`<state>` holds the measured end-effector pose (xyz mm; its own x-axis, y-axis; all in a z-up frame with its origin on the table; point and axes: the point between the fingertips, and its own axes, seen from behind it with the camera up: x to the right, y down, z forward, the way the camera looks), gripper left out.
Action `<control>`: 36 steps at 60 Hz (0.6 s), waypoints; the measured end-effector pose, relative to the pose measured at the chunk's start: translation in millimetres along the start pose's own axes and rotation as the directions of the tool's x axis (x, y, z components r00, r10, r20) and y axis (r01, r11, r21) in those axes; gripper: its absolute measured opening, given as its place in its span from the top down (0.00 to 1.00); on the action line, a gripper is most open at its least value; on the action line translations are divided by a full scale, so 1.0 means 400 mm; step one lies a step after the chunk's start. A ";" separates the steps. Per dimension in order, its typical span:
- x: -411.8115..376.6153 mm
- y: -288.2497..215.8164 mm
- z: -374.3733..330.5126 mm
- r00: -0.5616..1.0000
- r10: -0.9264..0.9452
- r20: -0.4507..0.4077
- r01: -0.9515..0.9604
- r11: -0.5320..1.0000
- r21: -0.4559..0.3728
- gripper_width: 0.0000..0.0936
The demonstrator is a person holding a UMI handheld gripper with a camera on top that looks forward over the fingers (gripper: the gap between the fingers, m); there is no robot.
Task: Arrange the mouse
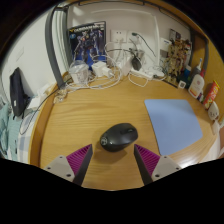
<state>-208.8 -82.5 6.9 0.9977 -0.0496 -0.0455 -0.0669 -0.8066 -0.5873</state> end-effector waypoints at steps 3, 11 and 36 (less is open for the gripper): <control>-0.012 -0.007 0.021 1.000 0.005 0.006 -0.005 1.000 -0.006 0.11; -0.030 -0.049 0.059 1.000 -0.006 0.001 0.006 1.000 -0.009 0.10; -0.116 -0.167 0.158 0.997 -0.054 0.053 0.054 0.999 0.002 0.11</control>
<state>-251.1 10.9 -3.1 0.9981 0.0249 -0.0565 -0.0133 -0.8071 -0.5903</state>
